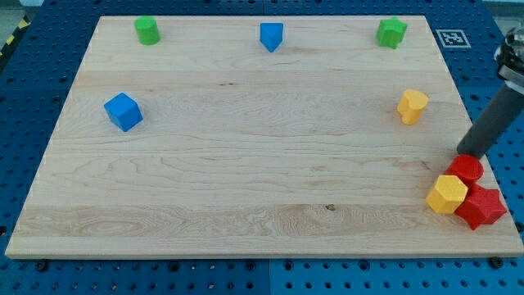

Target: Point your arm at the yellow heart

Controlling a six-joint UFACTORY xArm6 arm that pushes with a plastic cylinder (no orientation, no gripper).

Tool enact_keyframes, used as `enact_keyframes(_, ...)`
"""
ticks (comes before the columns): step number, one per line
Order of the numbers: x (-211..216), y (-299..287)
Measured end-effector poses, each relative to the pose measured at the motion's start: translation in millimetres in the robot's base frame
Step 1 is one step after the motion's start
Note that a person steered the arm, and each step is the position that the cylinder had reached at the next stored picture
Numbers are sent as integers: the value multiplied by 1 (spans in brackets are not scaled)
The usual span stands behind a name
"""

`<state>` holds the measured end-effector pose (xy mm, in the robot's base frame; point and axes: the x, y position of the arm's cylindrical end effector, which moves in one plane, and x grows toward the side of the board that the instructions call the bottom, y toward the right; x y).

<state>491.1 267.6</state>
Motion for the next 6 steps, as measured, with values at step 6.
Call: enact_keyframes(6,-83,6)
